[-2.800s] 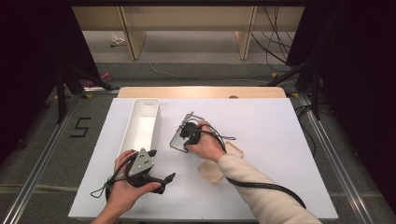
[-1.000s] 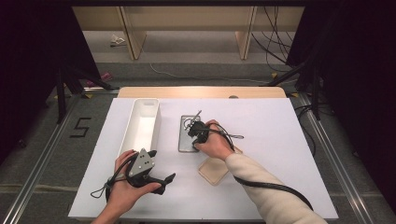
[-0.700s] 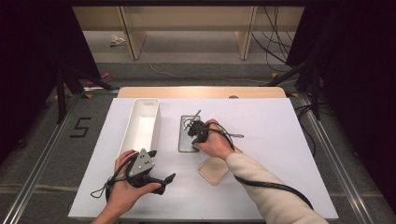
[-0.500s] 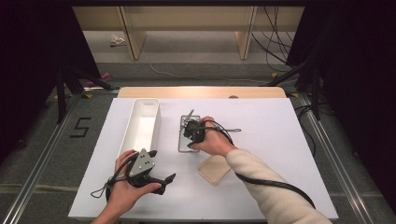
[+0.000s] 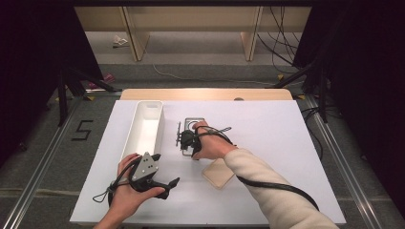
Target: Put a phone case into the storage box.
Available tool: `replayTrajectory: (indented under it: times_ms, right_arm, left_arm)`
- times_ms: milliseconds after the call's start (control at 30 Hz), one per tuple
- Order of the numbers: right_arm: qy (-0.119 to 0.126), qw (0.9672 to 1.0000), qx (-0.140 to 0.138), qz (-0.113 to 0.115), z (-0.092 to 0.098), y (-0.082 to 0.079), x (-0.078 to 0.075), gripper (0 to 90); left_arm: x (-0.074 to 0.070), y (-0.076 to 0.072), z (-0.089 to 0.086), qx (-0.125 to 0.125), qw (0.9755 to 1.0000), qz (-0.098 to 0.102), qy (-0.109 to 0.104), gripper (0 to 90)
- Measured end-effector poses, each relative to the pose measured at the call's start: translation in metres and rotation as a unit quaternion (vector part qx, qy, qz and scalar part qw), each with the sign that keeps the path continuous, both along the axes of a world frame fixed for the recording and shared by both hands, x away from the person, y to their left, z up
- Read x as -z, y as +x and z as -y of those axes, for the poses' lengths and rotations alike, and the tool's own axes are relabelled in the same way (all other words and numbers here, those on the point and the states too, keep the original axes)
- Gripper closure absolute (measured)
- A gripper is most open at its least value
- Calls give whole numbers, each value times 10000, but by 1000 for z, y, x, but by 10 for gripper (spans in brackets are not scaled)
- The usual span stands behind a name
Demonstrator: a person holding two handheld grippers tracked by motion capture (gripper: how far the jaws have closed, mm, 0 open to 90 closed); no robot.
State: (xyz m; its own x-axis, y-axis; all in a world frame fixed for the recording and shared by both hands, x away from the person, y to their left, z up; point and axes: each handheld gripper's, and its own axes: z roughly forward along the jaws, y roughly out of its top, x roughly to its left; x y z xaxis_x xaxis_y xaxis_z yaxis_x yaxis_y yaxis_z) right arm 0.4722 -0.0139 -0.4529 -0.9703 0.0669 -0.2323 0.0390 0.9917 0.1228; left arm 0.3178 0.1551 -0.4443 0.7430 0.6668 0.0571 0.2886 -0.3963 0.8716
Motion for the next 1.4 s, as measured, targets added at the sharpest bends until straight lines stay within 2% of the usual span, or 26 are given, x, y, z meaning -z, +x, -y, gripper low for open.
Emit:
replayTrajectory:
  times_ms: [267, 567, 1000, 1400]
  right_arm:
    - [-157, 9998, -97, 86, -4, 2, 4, 519]
    - [-262, 9995, -165, 27, -9, 2, 4, 589]
    - [-354, 9987, -277, -223, -11, 0, 5, 763]
    - [-401, 9984, -253, -312, -12, -2, 4, 854]
  left_arm:
    - [0, 0, 0, 5, 10000, -4, 3, 6]
    - [0, 0, 1, 16, 10000, -9, 2, 6]
    - [1, 0, 1, 16, 10000, -23, 0, 6]
    - [1, 0, 1, 24, 10000, -22, -3, 6]
